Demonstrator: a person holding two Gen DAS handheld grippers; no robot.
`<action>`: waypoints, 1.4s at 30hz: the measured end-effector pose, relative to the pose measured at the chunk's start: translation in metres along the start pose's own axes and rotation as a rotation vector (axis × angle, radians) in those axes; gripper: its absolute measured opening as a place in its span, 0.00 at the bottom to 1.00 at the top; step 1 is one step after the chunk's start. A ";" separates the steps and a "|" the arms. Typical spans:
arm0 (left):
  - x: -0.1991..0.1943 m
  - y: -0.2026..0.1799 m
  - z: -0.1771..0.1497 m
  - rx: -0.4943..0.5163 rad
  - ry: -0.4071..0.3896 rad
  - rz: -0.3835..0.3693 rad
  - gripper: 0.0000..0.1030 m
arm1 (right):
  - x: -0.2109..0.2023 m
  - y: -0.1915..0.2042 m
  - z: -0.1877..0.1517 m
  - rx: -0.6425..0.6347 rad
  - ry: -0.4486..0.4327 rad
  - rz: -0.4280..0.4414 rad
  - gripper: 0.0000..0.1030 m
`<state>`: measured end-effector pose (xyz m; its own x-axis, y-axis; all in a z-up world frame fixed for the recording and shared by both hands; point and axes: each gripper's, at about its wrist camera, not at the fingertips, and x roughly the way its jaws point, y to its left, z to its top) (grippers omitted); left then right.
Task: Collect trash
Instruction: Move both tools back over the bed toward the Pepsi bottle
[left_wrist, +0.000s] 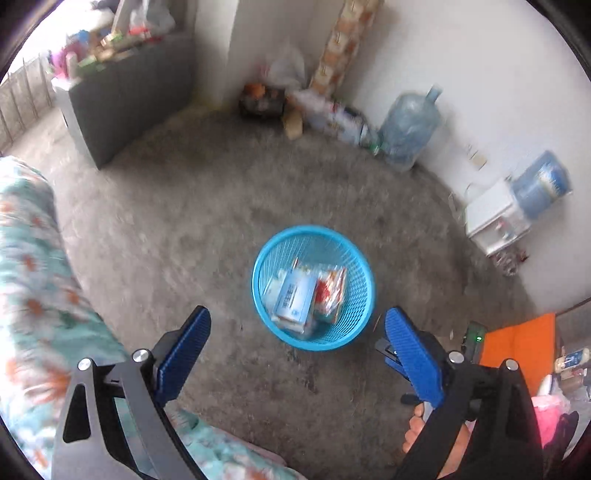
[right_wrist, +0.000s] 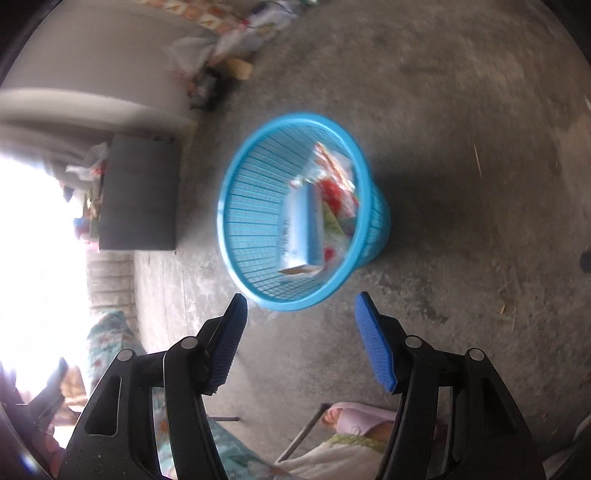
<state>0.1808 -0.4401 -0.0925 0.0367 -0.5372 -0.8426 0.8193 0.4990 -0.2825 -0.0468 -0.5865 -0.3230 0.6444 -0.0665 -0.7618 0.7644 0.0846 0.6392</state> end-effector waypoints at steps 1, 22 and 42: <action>-0.018 0.002 -0.005 -0.001 -0.025 -0.003 0.91 | -0.009 0.010 -0.002 -0.033 -0.019 -0.002 0.58; -0.289 0.111 -0.212 -0.307 -0.451 0.213 0.95 | -0.109 0.233 -0.162 -0.858 0.013 0.278 0.71; -0.378 0.210 -0.378 -0.653 -0.555 0.475 0.95 | -0.081 0.309 -0.312 -1.173 0.385 0.358 0.71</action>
<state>0.1229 0.1252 -0.0064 0.6818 -0.3434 -0.6459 0.1778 0.9343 -0.3090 0.1297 -0.2443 -0.0967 0.6109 0.4146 -0.6745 -0.0525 0.8713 0.4880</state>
